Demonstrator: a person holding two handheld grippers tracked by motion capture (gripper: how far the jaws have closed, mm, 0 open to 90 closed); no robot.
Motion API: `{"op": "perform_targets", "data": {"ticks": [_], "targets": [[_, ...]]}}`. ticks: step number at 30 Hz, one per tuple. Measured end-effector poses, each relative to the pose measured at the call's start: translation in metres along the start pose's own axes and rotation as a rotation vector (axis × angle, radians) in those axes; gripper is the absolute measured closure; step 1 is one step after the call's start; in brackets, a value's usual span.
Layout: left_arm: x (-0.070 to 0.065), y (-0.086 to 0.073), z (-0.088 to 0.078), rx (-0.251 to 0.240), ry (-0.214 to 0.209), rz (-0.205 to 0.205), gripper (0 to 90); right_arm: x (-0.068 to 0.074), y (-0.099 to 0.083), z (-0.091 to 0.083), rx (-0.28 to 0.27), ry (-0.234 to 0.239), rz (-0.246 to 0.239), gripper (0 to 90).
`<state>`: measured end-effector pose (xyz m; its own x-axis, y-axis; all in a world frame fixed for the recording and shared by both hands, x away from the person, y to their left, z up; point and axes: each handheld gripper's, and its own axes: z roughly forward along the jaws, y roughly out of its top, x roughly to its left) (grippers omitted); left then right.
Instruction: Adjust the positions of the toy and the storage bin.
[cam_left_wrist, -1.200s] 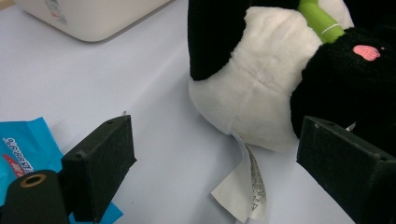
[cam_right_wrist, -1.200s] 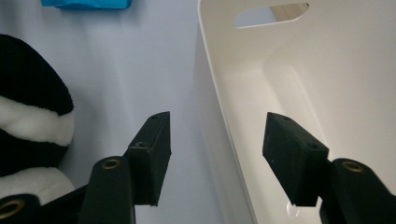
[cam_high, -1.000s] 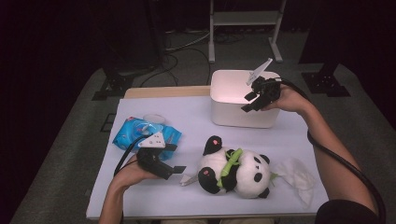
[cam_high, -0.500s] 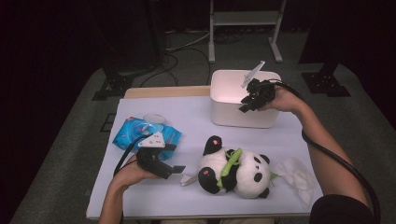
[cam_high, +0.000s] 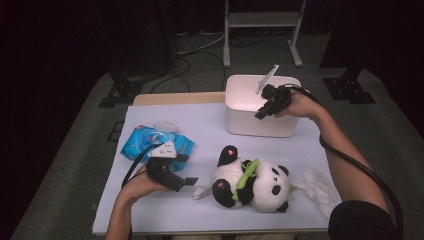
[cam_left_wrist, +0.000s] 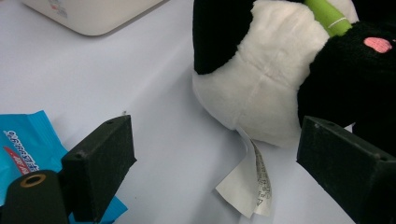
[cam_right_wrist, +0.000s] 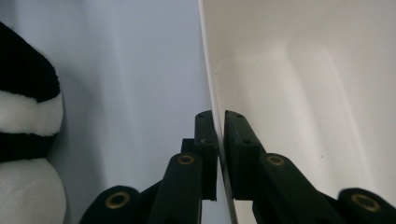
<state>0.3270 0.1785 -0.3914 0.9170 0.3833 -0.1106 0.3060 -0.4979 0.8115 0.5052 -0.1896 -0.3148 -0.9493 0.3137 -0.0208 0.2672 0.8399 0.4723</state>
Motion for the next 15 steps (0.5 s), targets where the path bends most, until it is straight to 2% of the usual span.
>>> {"op": "perform_targets", "data": {"ticks": [4,15], "targets": [[0.0,0.0,0.001,0.003,-0.003,0.0,10.5,0.004,0.004,0.002,-0.005,0.023,-0.023,86.1],[-0.001,0.0,0.001,0.0,-0.002,-0.004,10.5,0.022,0.013,0.006,-0.021,0.041,-0.072,86.5]]}}
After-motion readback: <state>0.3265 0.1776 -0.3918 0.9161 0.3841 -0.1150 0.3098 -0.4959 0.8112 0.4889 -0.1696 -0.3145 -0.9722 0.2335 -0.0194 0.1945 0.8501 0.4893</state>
